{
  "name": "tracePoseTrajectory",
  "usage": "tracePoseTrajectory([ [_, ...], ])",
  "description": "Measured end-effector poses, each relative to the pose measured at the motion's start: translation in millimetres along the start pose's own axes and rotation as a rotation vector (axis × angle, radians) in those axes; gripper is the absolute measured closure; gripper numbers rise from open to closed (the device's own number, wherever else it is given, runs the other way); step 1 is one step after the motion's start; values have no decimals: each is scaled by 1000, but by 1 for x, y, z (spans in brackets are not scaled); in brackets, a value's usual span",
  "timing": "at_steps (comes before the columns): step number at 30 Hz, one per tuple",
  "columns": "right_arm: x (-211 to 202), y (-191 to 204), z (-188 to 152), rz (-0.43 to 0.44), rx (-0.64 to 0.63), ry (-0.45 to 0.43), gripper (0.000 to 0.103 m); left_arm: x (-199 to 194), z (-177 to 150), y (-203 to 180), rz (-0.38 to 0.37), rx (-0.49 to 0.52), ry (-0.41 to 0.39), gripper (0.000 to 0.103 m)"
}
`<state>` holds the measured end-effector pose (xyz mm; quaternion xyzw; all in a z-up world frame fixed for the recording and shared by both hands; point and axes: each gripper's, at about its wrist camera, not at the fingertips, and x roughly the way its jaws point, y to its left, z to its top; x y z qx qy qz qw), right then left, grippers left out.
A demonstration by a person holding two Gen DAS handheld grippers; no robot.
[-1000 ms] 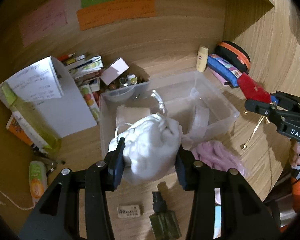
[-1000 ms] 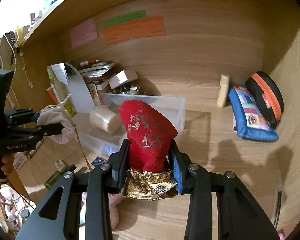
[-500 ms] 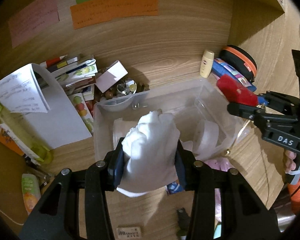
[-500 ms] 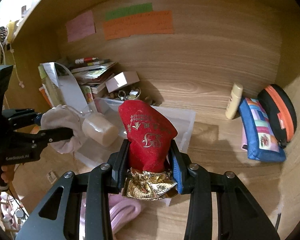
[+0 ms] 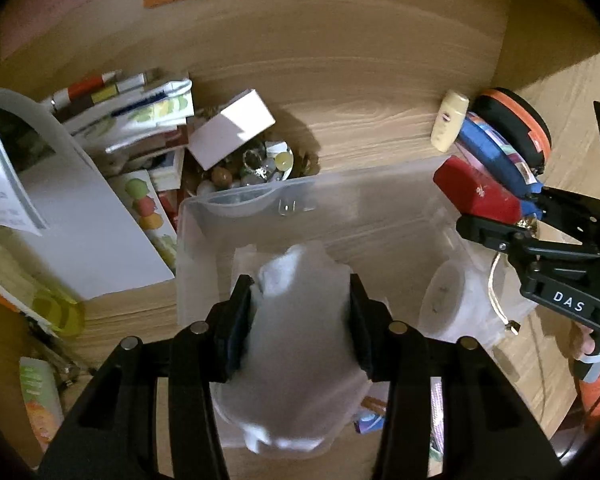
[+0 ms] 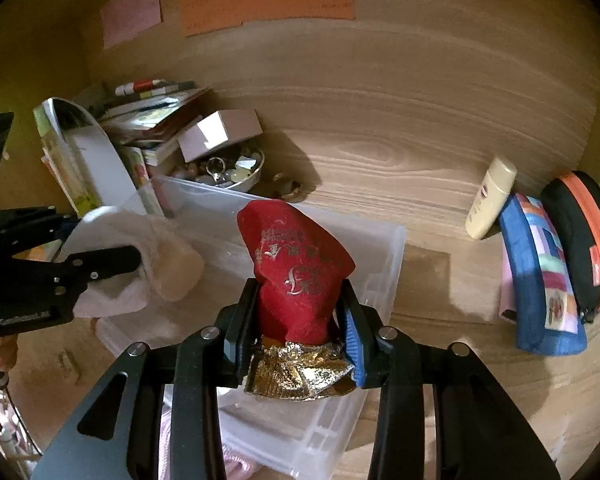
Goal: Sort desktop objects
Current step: 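Carry the cloth bag and red pouch over the clear box and release both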
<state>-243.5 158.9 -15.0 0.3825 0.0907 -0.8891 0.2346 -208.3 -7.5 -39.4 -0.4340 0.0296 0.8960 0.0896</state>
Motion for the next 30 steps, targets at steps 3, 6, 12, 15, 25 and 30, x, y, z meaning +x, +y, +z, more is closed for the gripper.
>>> tracePoseTrajectory([
  [3, 9, 1, 3, -24, -19, 27, 69, 0, -1, -4, 5, 13, -7, 57],
  [6, 16, 1, 4, -8, -12, 52, 67, 0, -3, -9, 23, 43, -10, 54],
  [12, 28, 11, 5, -8, -32, 85, 66, 2, -2, -8, 28, 46, -4, 48],
  [15, 31, 15, 6, -7, -42, 91, 63, -2, -1, -7, 19, 43, 1, 38],
  [25, 11, 19, 8, 5, -7, 55, 38, -29, 0, -8, 36, 12, -37, 27],
  [30, -13, 26, 9, -62, -33, -7, 21, -51, -4, -4, 65, -3, -77, 19],
])
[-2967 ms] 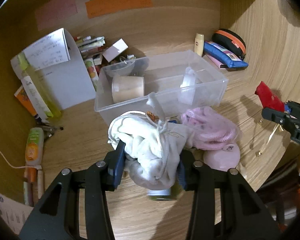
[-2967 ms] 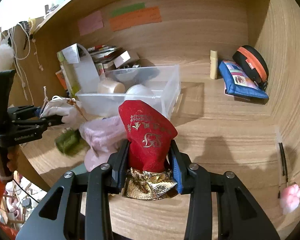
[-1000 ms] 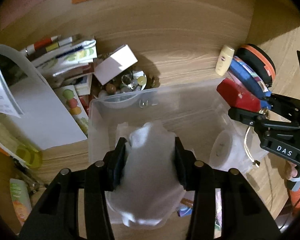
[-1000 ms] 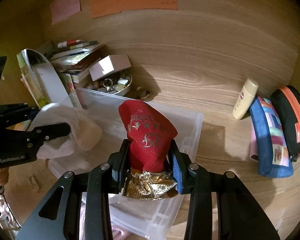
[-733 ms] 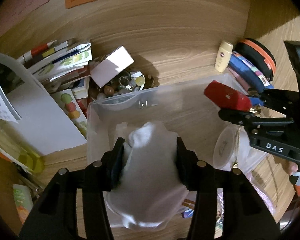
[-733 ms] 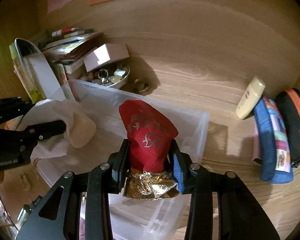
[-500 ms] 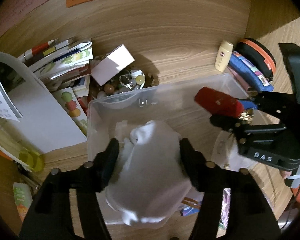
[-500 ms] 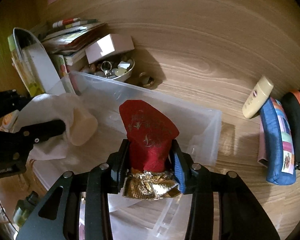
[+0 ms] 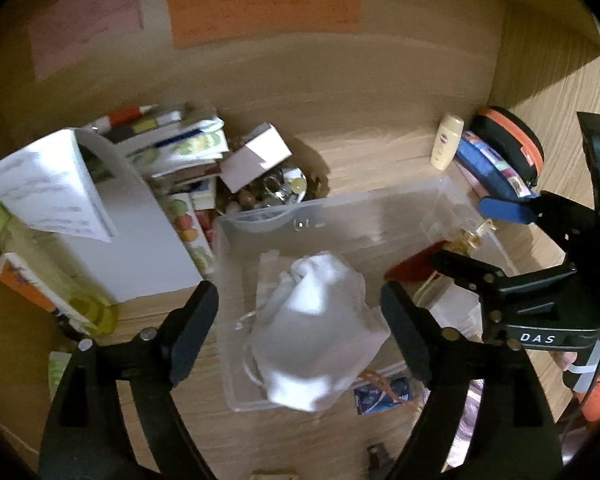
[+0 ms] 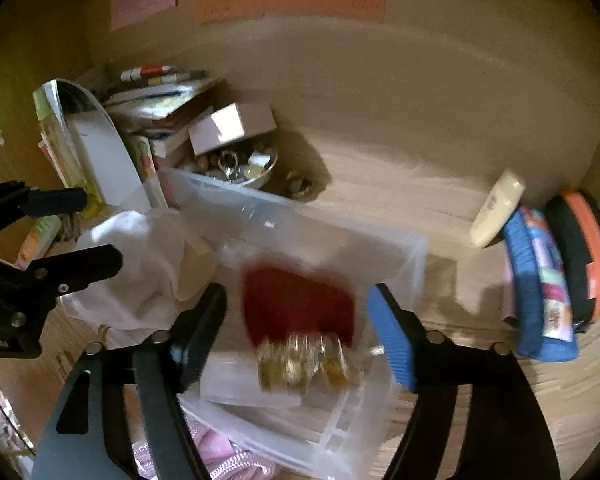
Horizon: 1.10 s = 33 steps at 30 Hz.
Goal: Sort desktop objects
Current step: 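Grasp the dark green bottle with the left tool while the right tool grasps the pink rope bag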
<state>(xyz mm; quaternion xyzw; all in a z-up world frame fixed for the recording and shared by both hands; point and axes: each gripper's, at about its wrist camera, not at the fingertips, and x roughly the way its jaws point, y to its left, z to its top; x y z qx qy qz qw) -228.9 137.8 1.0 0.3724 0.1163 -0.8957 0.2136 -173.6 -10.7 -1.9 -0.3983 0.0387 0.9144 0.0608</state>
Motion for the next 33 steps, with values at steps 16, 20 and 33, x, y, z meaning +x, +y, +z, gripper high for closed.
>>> tracePoseTrajectory([
  [16, -57, -4, -31, 70, 96, -36, 19, -59, -48, 7, 75, 6, -59, 12],
  [20, -67, -4, -50, 96, 127, -31, 18, -68, -72, 2, 69, 5, -51, 11],
  [33, -56, 18, -101, 154, 123, 65, 18, -50, -145, -43, -30, 16, 57, 11],
])
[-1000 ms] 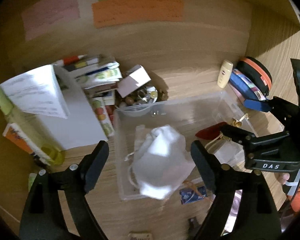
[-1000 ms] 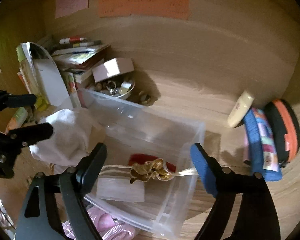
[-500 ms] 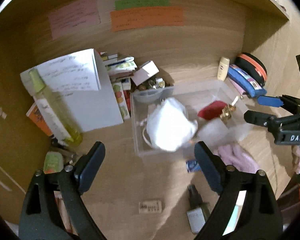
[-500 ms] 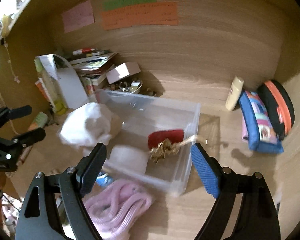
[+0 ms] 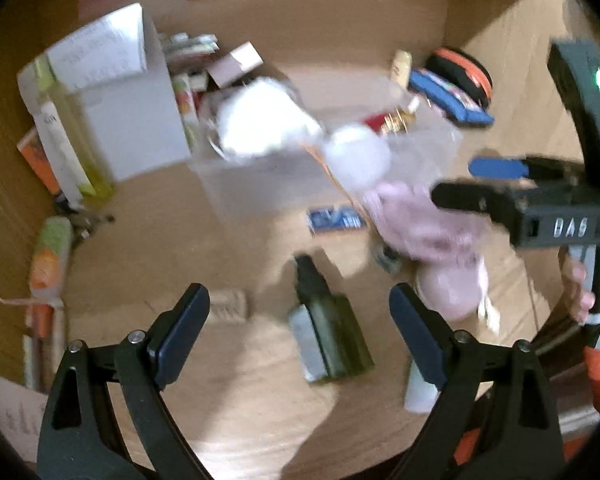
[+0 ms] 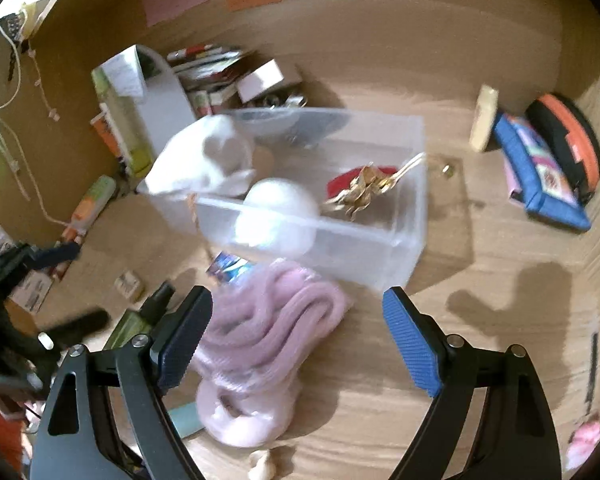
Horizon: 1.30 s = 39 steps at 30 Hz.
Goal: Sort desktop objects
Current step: 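Grasp the dark green bottle with the left tool while the right tool grasps the pink rope bag, then carry the green bottle and pink rope bag into the clear box and release both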
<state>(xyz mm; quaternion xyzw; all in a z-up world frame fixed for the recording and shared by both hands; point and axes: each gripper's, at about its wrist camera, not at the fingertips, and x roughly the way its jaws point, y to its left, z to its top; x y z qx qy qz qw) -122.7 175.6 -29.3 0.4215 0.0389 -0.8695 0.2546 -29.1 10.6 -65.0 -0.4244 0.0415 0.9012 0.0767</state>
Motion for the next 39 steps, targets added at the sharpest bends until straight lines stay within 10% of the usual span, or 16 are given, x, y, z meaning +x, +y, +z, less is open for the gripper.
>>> tracePoseTrajectory([
  [10, 10, 21, -18, -75, -11, -39, 7, 15, -21, -6, 12, -24, -16, 12],
  [24, 30, 51, -28, -230, -151, -34, 6, 36, -27, 2, -25, -83, -6, 44],
  [39, 17, 2, -31, -130, 8, -38, 5, 37, -23, -2, -54, -50, -28, 62],
])
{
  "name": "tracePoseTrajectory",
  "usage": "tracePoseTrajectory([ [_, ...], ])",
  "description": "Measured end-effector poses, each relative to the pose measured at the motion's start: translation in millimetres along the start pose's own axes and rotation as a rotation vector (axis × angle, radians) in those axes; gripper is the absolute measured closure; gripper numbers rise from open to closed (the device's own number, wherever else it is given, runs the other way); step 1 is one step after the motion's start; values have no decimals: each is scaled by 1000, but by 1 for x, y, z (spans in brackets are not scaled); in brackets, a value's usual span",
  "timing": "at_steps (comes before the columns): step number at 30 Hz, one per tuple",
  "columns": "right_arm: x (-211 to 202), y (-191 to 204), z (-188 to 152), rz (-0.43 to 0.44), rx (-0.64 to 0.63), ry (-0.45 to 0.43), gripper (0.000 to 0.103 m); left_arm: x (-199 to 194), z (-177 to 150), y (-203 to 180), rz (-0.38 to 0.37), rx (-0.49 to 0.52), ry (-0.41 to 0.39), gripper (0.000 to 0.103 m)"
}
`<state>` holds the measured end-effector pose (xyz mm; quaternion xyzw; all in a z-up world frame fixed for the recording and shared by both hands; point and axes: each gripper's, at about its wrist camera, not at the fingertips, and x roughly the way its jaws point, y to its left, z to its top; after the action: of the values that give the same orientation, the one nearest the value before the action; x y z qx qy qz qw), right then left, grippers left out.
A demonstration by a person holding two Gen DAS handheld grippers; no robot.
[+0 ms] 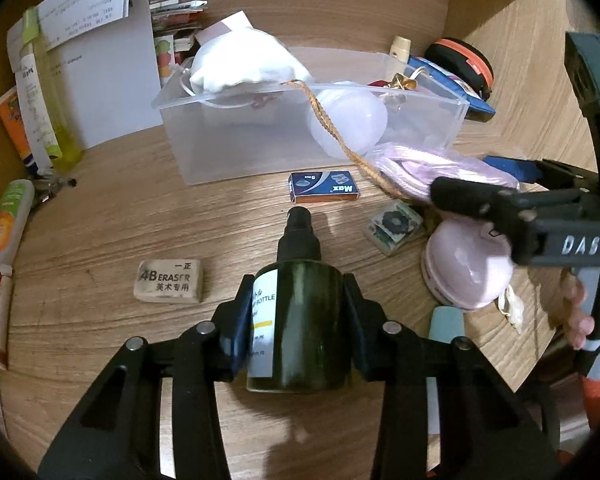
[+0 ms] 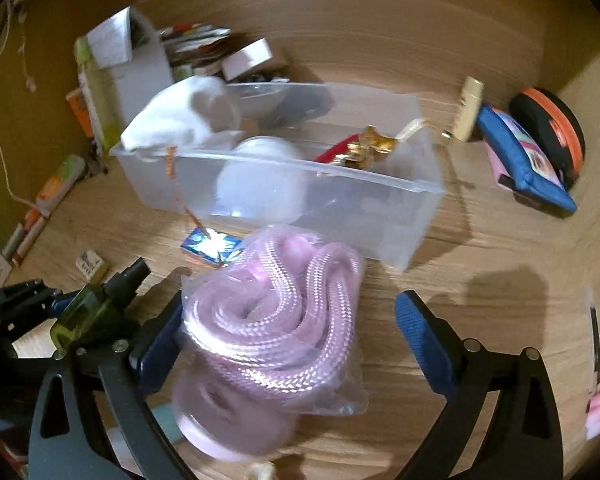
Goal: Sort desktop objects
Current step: 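Carry the green bottle and pink rope bag into the clear box and release both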
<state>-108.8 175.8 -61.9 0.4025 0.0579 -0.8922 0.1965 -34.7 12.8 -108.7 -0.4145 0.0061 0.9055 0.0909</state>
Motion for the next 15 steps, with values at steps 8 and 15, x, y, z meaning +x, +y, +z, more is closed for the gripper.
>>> tracePoseTrajectory([
  [8, 16, -6, 5, 36, 4, 59, 5, 6, 6, -8, 0, 6, 6, 62],
  [15, 30, -7, 8, 117, 20, 103, 37, 8, 6, -11, -6, 9, -11, 62],
])
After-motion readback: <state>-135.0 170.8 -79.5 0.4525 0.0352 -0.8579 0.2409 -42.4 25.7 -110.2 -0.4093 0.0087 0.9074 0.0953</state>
